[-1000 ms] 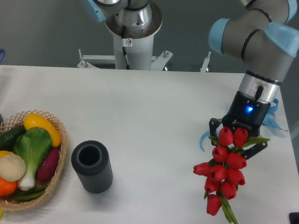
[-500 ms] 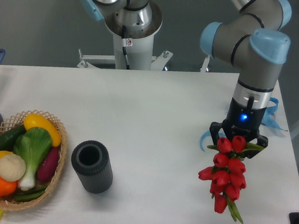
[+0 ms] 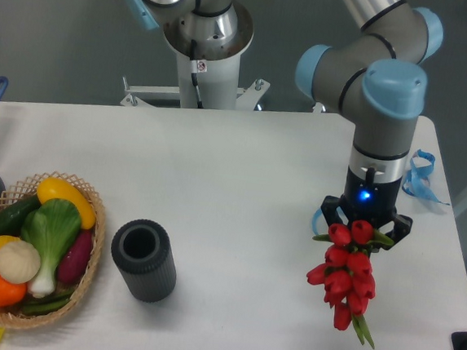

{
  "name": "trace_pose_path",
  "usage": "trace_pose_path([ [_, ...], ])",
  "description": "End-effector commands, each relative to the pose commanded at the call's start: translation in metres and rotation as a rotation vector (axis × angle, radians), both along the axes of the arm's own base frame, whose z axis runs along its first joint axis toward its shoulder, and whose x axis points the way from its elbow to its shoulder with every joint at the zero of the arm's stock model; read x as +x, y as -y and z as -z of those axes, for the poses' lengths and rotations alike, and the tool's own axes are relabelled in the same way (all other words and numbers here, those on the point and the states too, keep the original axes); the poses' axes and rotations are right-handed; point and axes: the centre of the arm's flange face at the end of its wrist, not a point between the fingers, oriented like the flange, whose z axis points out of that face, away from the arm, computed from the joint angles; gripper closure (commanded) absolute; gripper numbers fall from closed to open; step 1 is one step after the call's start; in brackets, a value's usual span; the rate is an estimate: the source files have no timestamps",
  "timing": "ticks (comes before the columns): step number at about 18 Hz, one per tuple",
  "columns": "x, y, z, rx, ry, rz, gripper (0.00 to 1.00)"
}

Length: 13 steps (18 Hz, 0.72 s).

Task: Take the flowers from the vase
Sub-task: 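Carry the tulips away from the vase and hold them above the table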

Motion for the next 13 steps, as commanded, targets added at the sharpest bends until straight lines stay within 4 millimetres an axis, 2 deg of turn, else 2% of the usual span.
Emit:
trace_pose_path([
  [7,0.001,0.004,0.009,-0.084,0.022,0.000,0.62],
  [9,0.003,-0.006,0.010,-0.106,0.006,0.009,0.62],
  [13,0.003,-0.006,0.012,-0.115,0.011,0.009,0.63],
])
